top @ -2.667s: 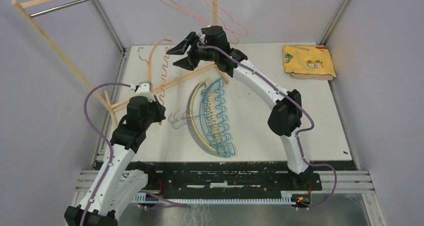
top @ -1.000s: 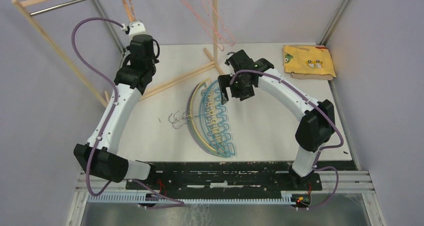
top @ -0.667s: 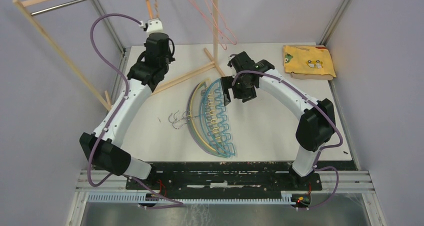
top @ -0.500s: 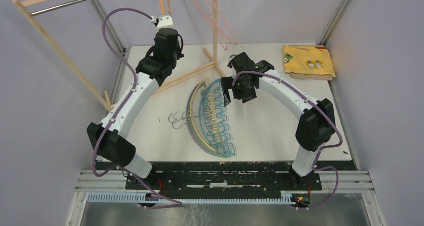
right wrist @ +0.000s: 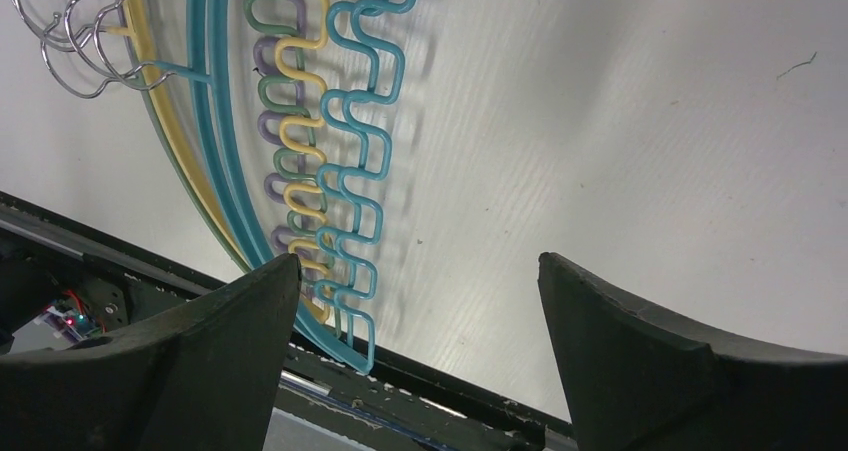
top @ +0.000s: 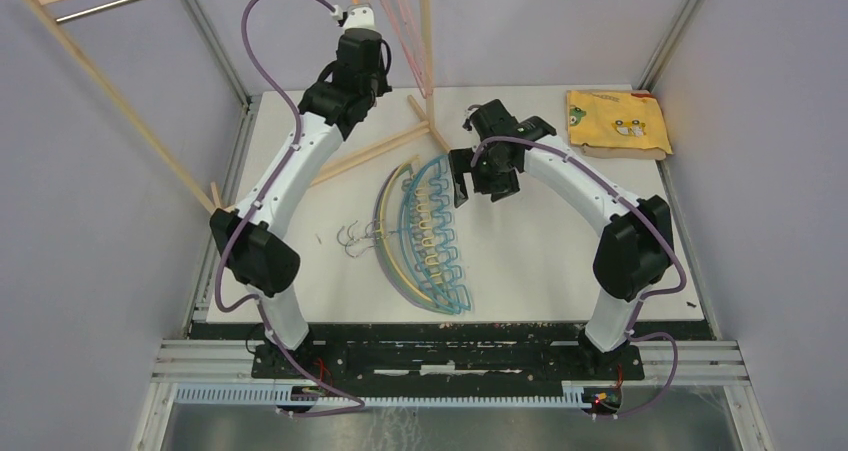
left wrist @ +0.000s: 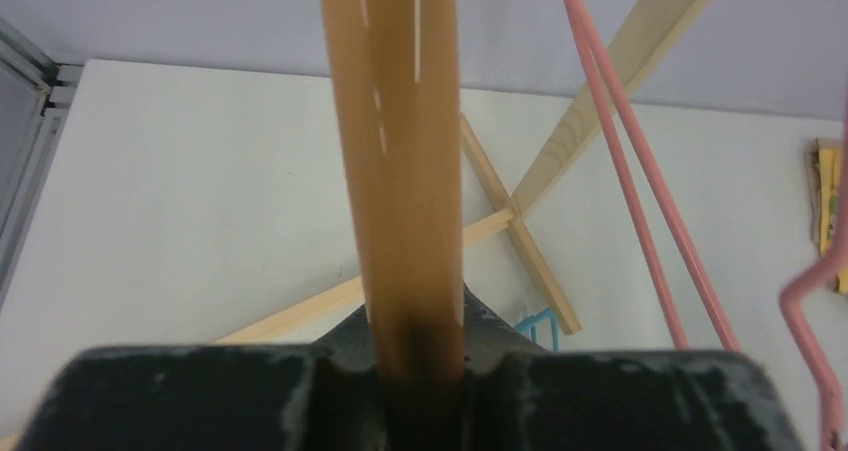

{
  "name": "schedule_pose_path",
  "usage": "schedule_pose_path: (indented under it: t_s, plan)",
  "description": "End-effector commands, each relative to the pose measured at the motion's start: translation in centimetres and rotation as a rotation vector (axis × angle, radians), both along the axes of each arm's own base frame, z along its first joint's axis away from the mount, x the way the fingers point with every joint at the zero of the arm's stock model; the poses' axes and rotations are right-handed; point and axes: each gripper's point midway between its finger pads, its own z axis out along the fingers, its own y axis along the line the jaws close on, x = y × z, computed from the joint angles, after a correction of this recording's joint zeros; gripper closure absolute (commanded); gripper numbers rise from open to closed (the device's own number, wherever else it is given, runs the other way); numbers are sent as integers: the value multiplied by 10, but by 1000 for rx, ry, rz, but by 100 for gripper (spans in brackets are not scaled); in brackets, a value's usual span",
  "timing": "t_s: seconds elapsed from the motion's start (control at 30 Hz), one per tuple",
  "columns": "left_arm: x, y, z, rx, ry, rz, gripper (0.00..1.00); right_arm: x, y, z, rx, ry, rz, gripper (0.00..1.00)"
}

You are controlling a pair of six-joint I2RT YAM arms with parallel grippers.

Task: Organize the hangers

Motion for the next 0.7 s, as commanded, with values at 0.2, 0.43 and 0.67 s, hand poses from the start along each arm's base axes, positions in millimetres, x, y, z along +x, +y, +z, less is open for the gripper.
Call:
schedule_pose_path:
  t_s: [0.2,0.43,0.67]
  plan:
    - [-29,-16,-10,-23,67,-133,38,12,-3,15,11,-67,10,0]
    - [-66,-13,-1,-51,26,-223,5,14,7,16,44,-50,5,0]
    - [-118,-12,-1,-108,-2,-340,1,12,34,16,64,-49,43,0]
